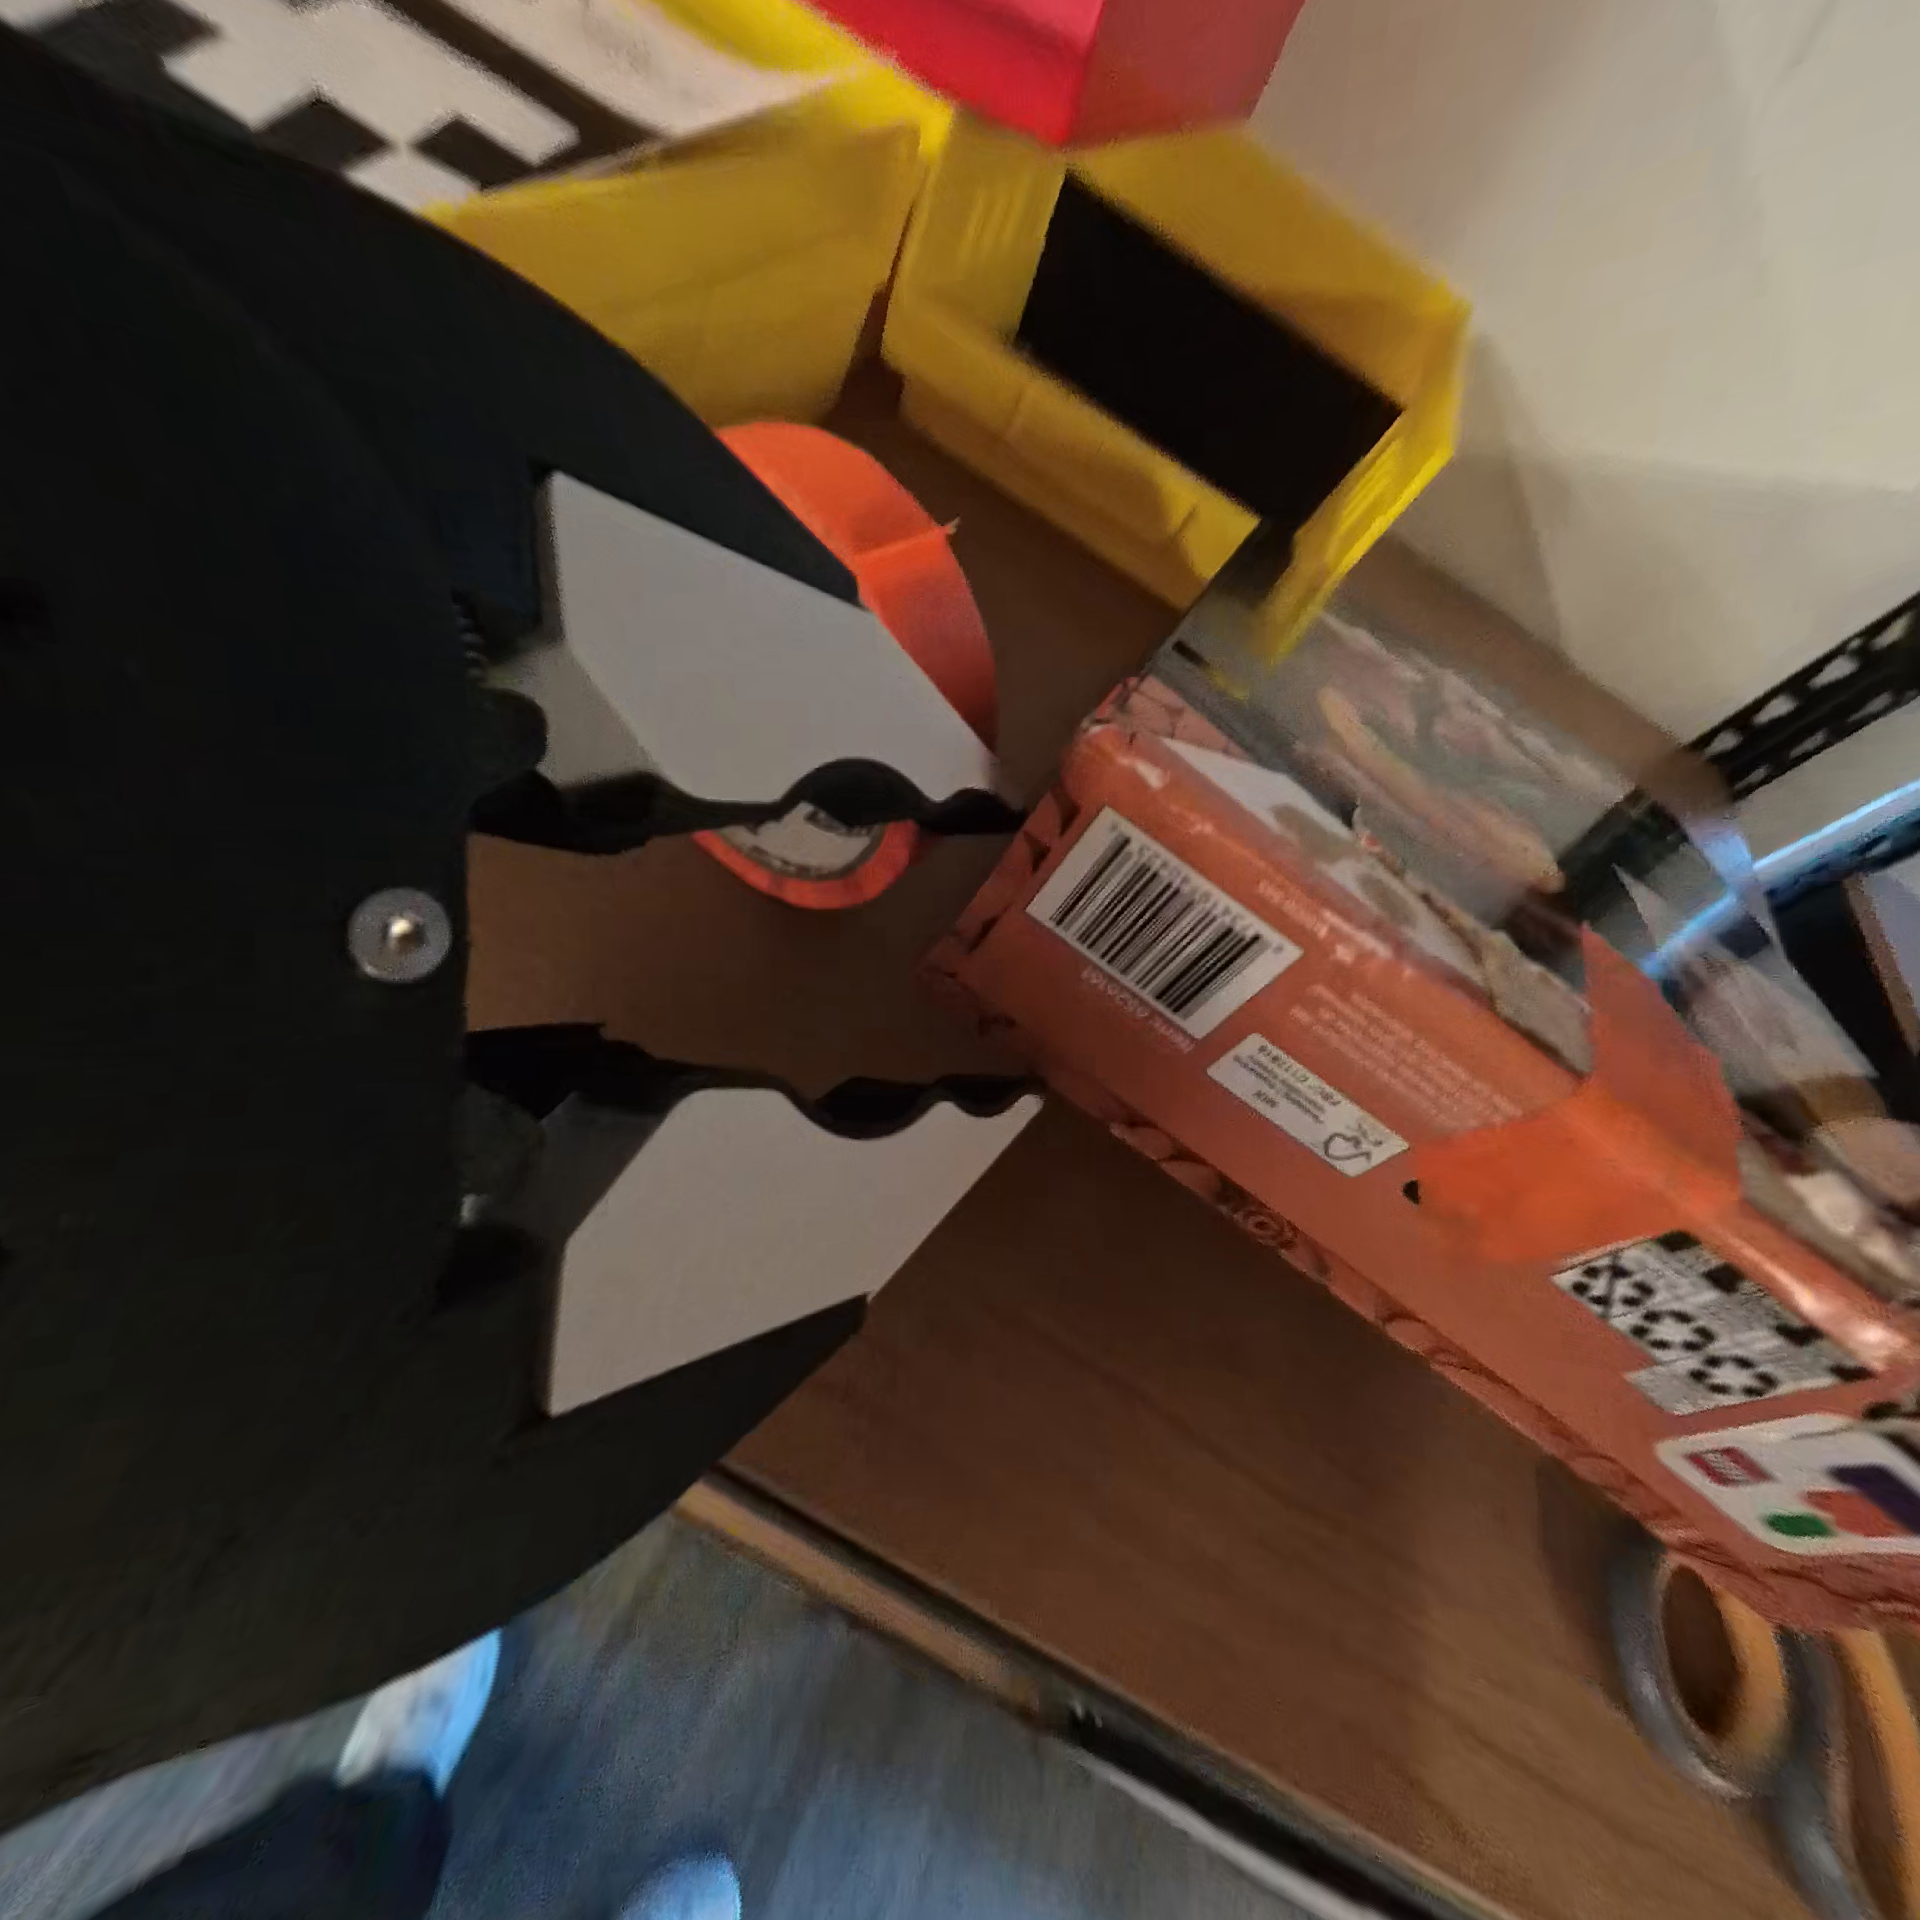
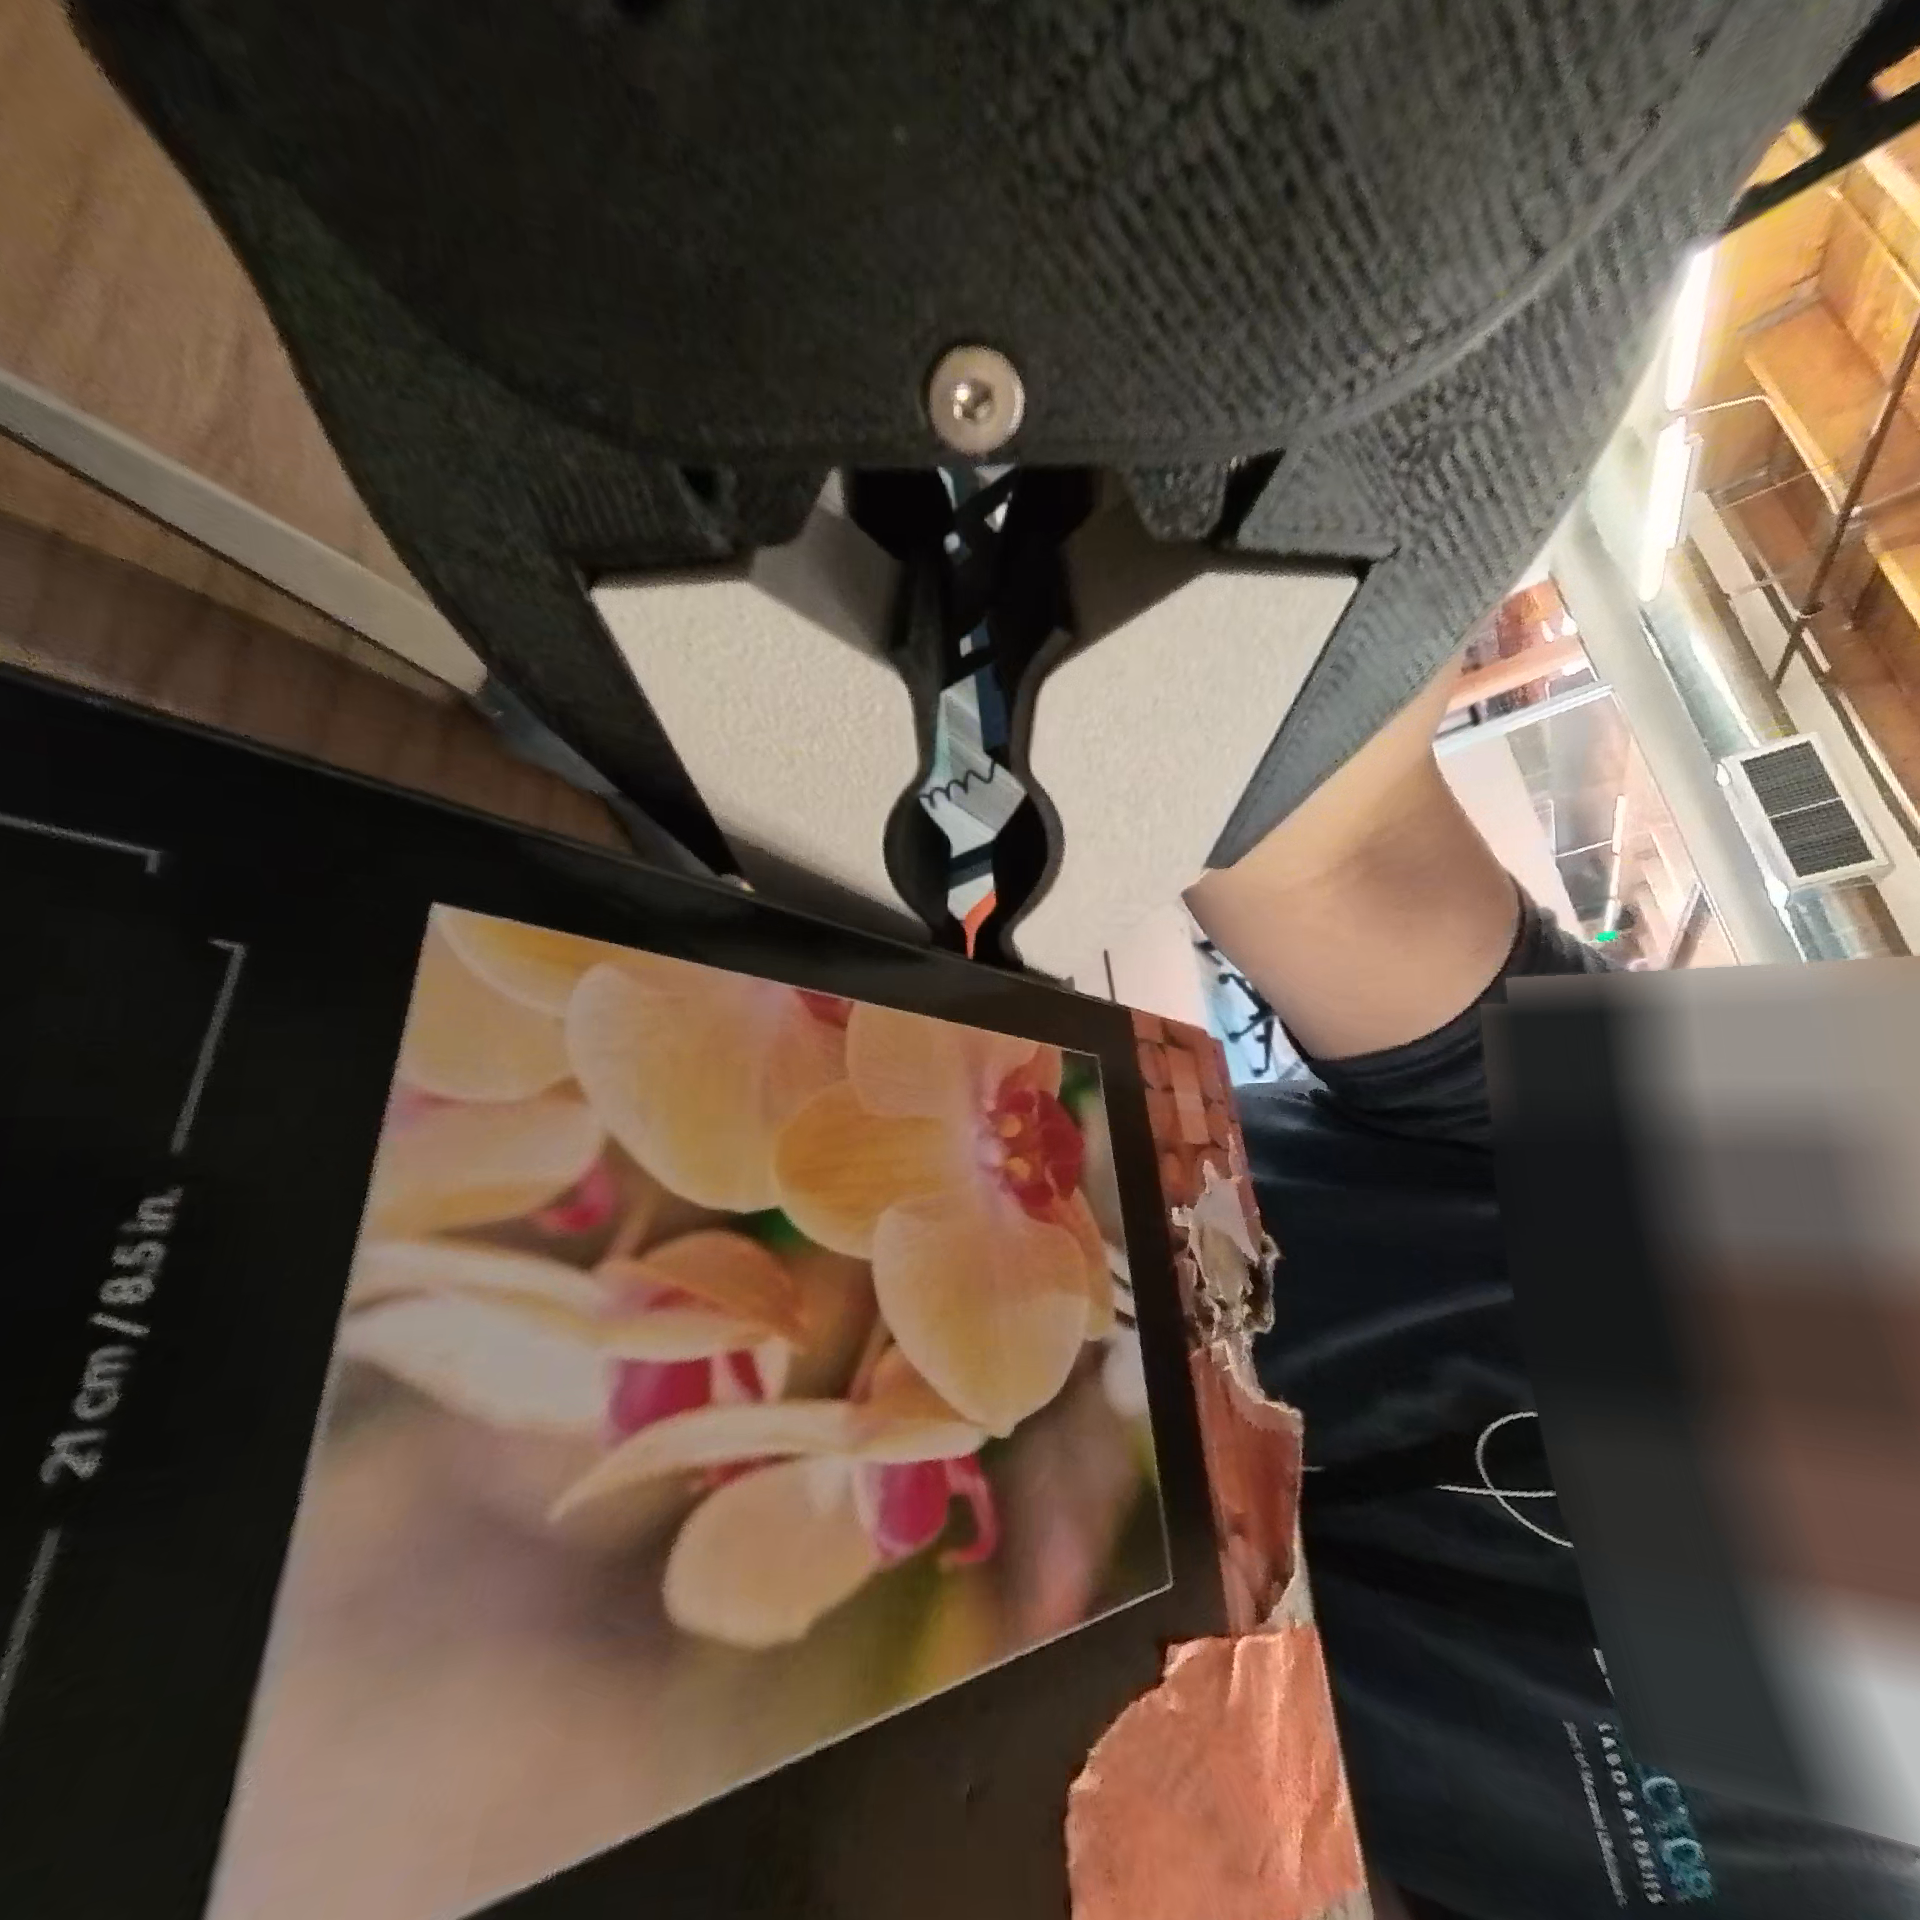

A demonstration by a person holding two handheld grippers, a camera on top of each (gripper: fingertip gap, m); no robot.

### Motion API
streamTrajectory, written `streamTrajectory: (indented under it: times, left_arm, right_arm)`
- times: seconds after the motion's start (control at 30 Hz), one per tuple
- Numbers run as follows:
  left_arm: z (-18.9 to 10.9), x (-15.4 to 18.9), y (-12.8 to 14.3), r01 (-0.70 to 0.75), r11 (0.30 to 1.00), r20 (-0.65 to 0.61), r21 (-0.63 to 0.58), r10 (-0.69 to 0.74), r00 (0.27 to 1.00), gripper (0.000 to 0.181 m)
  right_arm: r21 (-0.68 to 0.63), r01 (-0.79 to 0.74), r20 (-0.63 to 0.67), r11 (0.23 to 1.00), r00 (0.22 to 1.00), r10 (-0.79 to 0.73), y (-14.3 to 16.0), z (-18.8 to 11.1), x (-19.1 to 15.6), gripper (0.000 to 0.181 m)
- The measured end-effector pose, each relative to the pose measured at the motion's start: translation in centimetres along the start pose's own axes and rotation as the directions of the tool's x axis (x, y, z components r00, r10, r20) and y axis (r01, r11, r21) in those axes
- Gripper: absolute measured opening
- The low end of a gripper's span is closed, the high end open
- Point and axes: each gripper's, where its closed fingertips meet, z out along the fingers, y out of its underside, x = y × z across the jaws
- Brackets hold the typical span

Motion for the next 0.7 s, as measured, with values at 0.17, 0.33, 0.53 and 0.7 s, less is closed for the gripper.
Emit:
streamTrajectory:
  times: [0.17, 0.33, 0.53, 0.7]
  left_arm:
    - [0.5, -0.8, 0.2, -0.147, 0.989, 0.132, -0.011, 0.147, 0.98, 0.044]
    - [0.6, -2.0, -0.4, -0.189, 0.982, 0.272, 0.025, 0.175, 0.946, 0.043]
    - [-0.1, -2.3, -1.8, -0.181, 0.98, 0.295, 0.086, 0.149, 0.944, 0.042]
    - [-0.9, -3.1, -3.3, -0.187, 0.976, 0.313, 0.114, 0.144, 0.939, 0.042]
  right_arm:
    - [-0.017, -0.009, -0.009, 1.0, 1.0, 0.009, -0.2, -0.2, 0.0, 0.0]
    - [-0.002, 0.012, -0.018, 1.0, 1.0, -0.012, -0.6, -0.7, -0.4, 0.0]
    - [-0.017, 0.019, -0.019, 1.0, 1.0, -0.019, -0.3, -1.1, -1.6, 0.0]
    - [-0.026, 0.02, -0.043, 0.999, 0.999, -0.021, 0.0, -1.9, -2.1, 0.0]
